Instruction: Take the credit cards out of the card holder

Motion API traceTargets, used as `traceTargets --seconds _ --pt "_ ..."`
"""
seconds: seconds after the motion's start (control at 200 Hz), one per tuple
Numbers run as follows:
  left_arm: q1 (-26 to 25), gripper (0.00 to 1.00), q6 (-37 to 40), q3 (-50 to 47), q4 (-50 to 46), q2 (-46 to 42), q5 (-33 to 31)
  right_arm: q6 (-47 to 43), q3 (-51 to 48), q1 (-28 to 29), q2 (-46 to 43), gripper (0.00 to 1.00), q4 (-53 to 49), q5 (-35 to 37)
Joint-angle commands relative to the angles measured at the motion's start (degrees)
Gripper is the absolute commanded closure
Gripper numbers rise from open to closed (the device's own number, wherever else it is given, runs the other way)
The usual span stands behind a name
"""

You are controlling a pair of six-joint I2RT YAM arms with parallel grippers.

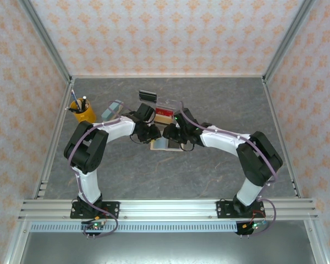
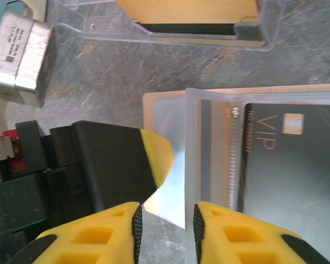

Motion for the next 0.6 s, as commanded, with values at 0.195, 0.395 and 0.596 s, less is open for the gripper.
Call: traceTargets --seconds 0.195,0.395,0.596 --pt "5.22 0.70 1.55 -3.89 -3.92 -4.82 -0.28 2.20 1.00 -0.86 4.79 0.64 8.07 -9.06" --pt "9.00 0.70 1.90 -6.32 -5.80 -8.30 -2.73 3.51 2.97 -0.86 8.57 0.57 11.64 -12.73" --pt "9.97 0.70 2.50 -6.91 -7.28 -10.11 -4.27 4.26 5.67 -0.69 11.17 0.54 14.15 -15.41"
